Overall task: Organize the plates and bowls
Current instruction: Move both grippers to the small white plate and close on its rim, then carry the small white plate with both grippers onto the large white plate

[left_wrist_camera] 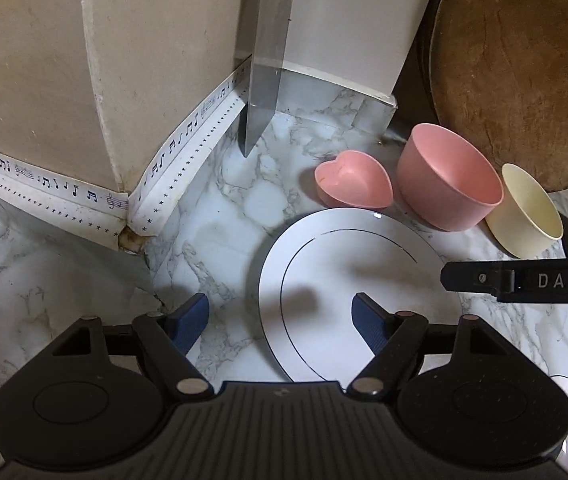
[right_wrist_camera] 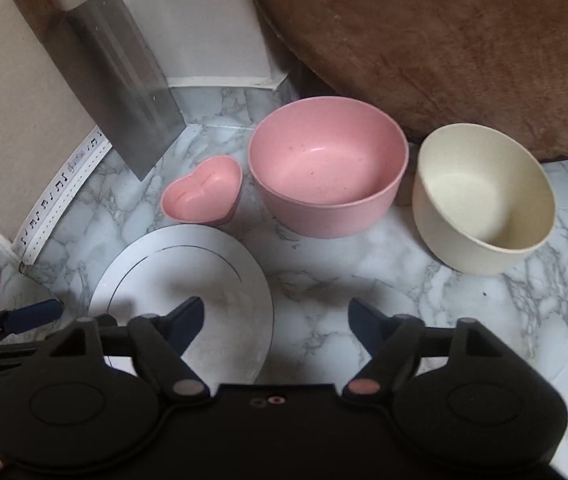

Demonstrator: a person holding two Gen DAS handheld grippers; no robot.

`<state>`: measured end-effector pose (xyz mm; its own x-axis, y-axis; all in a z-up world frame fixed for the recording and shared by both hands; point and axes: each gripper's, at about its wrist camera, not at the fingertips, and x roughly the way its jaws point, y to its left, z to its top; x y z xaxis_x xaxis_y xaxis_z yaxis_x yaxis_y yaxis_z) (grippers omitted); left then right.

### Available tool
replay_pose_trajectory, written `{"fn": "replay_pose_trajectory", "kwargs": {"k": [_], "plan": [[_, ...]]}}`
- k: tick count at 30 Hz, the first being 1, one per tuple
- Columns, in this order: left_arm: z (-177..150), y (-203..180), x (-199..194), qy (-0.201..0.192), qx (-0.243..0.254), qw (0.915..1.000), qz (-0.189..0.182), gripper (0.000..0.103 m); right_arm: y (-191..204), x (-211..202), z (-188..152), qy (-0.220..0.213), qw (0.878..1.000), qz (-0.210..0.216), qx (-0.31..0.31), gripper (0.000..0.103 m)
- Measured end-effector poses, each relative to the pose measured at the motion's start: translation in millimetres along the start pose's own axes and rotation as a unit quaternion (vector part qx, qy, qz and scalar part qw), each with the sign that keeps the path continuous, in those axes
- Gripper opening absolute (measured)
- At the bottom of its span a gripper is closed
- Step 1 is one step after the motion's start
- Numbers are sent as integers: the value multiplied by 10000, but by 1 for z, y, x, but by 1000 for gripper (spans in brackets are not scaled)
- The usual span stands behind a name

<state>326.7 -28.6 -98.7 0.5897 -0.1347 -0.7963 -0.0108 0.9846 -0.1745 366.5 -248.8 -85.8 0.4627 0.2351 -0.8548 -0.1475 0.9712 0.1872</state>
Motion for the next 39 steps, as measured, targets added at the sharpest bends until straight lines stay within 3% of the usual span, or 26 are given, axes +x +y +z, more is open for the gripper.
{"fn": "replay_pose_trajectory", "kwargs": {"k": [5,13,16,23,39], "plan": [[2,6,8,167,-238,9994,-204,45,0,7,2,117,9998,143,-81,56],[2,16,12,306,-542,9977,-286,24,-4,16,-1,379,9985,398,43,25],[2,17,10,306,-607,9972,-324,21,-5,17,-3,410,9981,452,30,18],[1,19,9,279,-625,9972,-312,17,-3,16,-6,383,9984,410,-51,10],[-10,8,-26,124,-406,9977,-529,17,-6,-21,-20,161,9994,293,103,8]]}}
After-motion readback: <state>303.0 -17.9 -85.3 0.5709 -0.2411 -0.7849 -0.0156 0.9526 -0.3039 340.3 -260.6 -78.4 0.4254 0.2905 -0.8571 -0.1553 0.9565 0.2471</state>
